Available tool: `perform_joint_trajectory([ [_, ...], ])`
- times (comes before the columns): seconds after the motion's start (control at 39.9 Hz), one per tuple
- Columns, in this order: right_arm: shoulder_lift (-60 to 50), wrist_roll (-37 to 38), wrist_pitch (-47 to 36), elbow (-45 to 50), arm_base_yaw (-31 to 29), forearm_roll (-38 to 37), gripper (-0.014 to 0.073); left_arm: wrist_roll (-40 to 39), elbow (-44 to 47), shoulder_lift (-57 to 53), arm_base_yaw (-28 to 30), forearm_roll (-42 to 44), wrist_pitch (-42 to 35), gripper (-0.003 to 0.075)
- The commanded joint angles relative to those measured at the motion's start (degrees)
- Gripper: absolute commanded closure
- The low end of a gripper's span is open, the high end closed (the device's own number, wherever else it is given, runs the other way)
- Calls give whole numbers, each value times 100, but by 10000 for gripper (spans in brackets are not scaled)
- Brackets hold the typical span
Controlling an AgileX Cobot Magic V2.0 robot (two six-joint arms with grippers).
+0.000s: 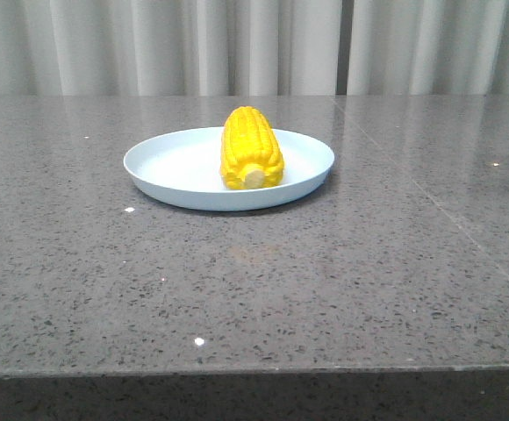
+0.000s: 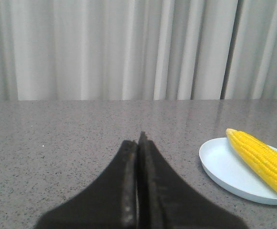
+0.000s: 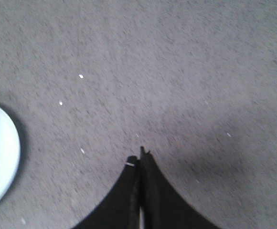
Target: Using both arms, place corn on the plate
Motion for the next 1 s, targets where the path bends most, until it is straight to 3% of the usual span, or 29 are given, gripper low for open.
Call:
perform_joint_trajectory([
  [0.0,-784,-152,-479,582,-52,-137,656,-47,-149,-37,11,0,-477,741],
  [0.23,-2482,-156,-1676,2800,-46,-185,656,-47,-149,-37,11,0,-477,741],
  [0.5,-4633,-156,-3740,5087,-46,-581,656,-47,-149,-37,11,0,-477,741],
  [0.68,-5707,-156,-4453,5856,-46,-586,656,-47,-149,-37,11,0,-477,741],
  [0.98,-6142,-156,-4459,6056,-46,-586,656,-47,-149,-37,11,0,-477,741],
])
